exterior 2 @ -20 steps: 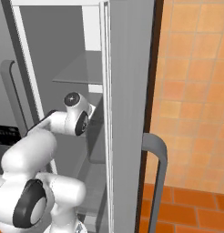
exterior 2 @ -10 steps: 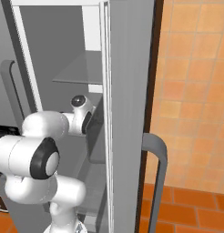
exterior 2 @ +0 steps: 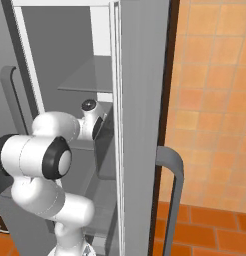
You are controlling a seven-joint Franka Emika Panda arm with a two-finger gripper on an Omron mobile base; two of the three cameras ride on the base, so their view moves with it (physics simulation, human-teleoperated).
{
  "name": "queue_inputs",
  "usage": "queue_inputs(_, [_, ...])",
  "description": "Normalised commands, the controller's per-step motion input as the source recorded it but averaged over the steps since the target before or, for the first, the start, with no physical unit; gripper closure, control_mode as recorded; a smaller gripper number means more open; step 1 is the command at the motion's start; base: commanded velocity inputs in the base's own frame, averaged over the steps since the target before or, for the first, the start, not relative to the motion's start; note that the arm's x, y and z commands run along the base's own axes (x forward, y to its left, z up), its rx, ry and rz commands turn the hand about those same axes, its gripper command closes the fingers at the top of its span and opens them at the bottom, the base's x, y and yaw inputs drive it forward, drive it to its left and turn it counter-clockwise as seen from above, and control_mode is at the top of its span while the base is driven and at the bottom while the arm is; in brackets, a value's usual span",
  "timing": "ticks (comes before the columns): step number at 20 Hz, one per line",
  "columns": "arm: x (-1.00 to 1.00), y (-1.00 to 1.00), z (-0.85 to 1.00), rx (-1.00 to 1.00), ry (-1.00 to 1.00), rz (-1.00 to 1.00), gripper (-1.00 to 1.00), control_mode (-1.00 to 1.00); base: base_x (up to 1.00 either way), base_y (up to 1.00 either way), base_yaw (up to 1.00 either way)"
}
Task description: Grab a lemon wedge from the fridge and one ice cube from the ice bowl, and put them in the glass of lemonade.
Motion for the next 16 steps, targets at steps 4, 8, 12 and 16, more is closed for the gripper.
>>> queue_inputs(4, [0.00,0.13,-0.17,0.00,0.01,0.00,-1.00,-1.00,0.00,0.00,0.00])
queue_inputs(8, [0.08,0.25,-0.08,0.00,0.00,0.00,-1.00,-1.00,0.00,0.00,0.00])
queue_inputs(12, [0.00,0.12,-0.14,0.00,0.00,0.00,-1.00,-1.00,0.00,0.00,0.00])
queue_inputs(16, [0.00,0.00,-0.14,0.00,0.00,0.00,-1.00,-1.00,0.00,0.00,0.00])
